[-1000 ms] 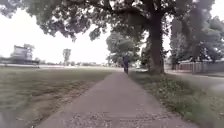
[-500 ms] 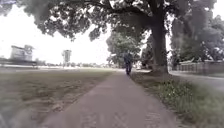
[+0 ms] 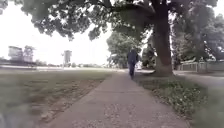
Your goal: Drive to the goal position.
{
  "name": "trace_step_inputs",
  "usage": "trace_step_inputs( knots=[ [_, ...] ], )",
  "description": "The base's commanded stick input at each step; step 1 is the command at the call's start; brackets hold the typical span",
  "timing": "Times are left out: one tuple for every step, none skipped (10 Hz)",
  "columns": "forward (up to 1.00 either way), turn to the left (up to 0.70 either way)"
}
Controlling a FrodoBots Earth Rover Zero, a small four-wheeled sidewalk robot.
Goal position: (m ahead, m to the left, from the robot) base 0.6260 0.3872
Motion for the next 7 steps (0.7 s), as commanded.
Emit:
trace_step_inputs(
  knots=[
    [0.7,0.0],
    [0.7,0.0],
    [0.7,0.0],
    [0.7,0.0],
    [0.7,0.0],
    [0.7,0.0],
    [0.7,0.0]
  ],
)
